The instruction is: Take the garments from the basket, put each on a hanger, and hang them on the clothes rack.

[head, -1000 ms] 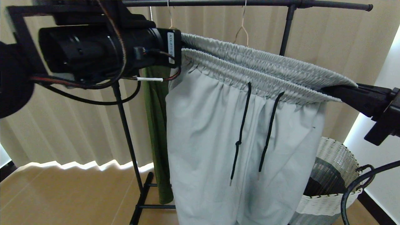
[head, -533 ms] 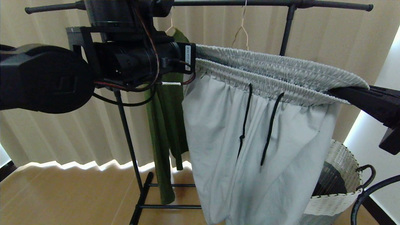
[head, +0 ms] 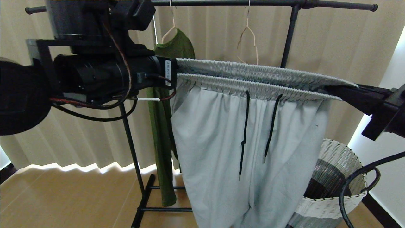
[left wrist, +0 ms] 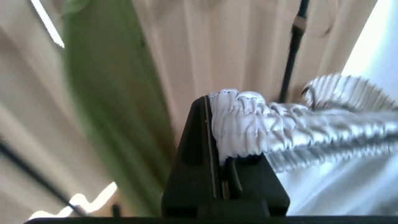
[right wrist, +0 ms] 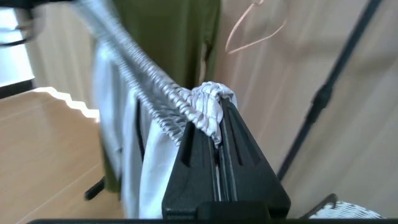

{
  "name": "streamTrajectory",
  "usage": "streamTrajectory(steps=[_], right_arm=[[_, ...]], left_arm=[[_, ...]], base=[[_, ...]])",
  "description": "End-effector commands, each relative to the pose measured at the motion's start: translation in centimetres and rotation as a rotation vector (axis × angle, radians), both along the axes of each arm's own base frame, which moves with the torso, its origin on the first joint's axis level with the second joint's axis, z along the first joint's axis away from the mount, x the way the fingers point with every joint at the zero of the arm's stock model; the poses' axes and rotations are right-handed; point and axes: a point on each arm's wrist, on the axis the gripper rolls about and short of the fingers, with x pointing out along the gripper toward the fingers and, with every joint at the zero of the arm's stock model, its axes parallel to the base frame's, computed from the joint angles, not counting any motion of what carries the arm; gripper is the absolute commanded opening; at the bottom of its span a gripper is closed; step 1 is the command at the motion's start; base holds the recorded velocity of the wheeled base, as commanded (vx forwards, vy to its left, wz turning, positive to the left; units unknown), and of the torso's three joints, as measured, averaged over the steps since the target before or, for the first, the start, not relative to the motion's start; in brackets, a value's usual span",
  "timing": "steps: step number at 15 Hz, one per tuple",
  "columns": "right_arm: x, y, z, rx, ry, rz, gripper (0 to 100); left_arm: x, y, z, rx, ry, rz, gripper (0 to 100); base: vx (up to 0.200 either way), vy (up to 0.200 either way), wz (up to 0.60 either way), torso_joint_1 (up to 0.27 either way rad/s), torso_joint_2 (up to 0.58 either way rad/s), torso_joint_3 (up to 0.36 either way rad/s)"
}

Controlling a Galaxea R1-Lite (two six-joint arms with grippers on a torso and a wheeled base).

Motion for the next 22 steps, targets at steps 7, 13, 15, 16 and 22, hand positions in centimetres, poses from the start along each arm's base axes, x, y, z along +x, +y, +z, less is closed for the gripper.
streamTrajectory(steps=[7, 13, 15, 16, 22], right_arm=[[10.2, 2.1, -0.5, 0.048, -0.065, -0.093, 0], [12.7, 3.1, -0.4, 0.053, -0.073, -0.092, 0], [12.5, 3.0, -0.3, 0.054, -0.074, -0.092, 0], [12.2, 2.8, -0.3, 0.05, -0.066, -0.105, 0], [6.9, 0.6, 2.6, 0.018, -0.062, -0.116, 0]], left_arm=[[-7.9, 5.1, -0.2, 0.113, -0.052, -0.131, 0], [-10.7, 6.1, -1.5, 0.154, -0.052, -0.262, 0], [-10.6, 6.0, -1.4, 0.153, -0.055, -0.263, 0], [-10.1, 5.8, -1.0, 0.146, -0.07, -0.255, 0], [-4.2, 2.8, 2.1, 0.08, -0.168, -0.075, 0]], base=[[0.0, 0.0, 0.0, 0.0, 0.0, 0.0], [0.0, 0.0, 0.0, 0.0, 0.0, 0.0], [0.0, 0.0, 0.0, 0.0, 0.0, 0.0], [0.0, 0.0, 0.0, 0.0, 0.0, 0.0], [0.0, 0.0, 0.0, 0.0, 0.0, 0.0]])
